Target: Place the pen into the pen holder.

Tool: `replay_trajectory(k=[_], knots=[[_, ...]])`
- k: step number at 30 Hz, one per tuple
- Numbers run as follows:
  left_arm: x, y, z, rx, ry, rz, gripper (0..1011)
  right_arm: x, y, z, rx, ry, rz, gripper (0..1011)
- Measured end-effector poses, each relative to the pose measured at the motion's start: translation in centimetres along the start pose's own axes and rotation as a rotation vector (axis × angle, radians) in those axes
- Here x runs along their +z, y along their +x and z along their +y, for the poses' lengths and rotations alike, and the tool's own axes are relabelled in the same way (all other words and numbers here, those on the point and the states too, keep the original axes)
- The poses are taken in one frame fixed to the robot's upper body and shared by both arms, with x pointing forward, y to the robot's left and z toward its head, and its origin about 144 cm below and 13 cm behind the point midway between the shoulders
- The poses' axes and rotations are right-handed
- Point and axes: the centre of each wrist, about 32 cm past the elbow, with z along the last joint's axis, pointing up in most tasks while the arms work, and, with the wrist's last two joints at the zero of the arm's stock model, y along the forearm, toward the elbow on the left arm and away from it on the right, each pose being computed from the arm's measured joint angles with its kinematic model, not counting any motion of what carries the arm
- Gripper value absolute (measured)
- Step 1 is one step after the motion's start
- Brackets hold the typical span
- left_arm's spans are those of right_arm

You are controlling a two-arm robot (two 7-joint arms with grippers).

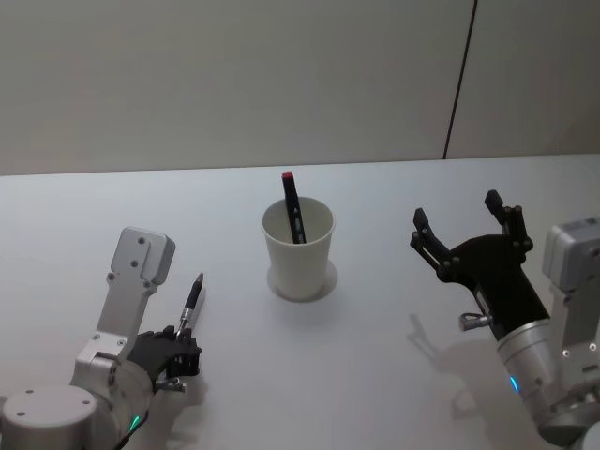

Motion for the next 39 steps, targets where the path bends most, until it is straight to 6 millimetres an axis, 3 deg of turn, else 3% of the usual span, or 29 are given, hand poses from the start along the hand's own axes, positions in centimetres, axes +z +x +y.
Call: replay_trajectory(k=[39], knots=[[-0.48,-0.32,0.42,-0.031,-0.107,-0.036,169,0.0,0.0,0.0,0.0,0.0,0.0,1002]])
